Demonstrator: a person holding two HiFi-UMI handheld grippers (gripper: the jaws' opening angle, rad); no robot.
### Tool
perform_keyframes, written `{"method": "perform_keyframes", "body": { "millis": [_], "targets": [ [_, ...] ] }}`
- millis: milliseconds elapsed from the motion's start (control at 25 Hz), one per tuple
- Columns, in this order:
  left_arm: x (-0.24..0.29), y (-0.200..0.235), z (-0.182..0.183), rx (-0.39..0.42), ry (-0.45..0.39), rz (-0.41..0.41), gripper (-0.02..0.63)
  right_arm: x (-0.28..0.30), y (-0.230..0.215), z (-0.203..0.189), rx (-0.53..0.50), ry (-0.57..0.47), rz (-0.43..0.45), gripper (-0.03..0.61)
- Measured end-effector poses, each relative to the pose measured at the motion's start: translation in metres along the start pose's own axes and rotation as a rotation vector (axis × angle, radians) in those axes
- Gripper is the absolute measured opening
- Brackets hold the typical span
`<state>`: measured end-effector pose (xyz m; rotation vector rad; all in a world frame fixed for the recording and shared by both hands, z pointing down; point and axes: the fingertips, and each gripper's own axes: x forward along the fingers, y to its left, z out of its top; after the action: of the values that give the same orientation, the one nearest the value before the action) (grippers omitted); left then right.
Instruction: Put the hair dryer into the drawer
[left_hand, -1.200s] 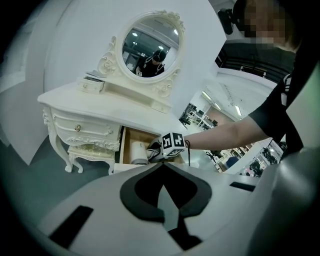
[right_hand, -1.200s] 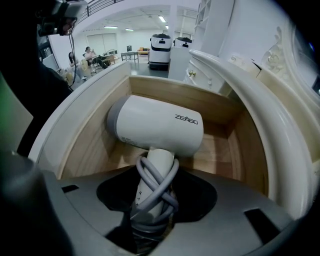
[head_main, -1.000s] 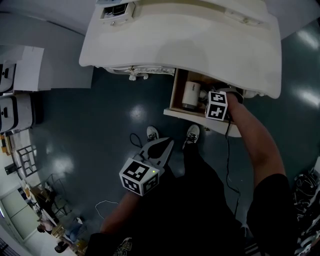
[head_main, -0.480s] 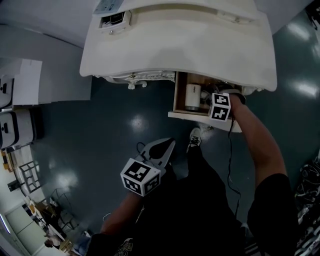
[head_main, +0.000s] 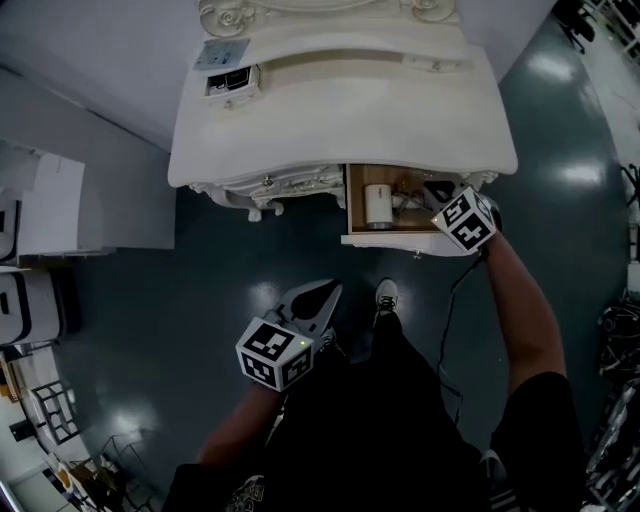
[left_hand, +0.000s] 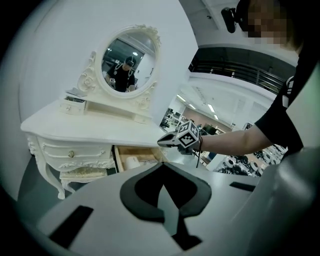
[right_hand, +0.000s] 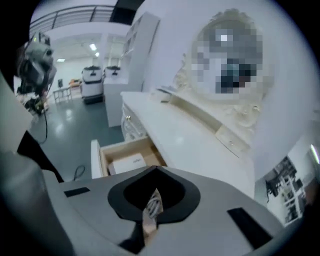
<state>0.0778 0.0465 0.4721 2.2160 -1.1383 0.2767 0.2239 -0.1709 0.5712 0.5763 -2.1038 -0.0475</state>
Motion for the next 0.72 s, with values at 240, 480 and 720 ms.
{"method": "perform_keyframes", "body": {
  "millis": [240,480,720],
  "targets": [
    [-0.024,-0.018,0.018,0.063,-0.047,-0.080,0.003,-0.104,0.013,0.050,0.350,-0.276,-0.096,0.029],
    [-0.049,-0.038,0.024,0.090,-0.077,-0.157,0.003,-0.189,0.067,0.082,0.649,-0.486,-0.145,0.029],
    [-0.081,-0.043,0.008,0.080,-0.068,-0.208,0.003,-0.222,0.151,0.099,0.804,-0.584,-0.130,0.029]
  ]
}}
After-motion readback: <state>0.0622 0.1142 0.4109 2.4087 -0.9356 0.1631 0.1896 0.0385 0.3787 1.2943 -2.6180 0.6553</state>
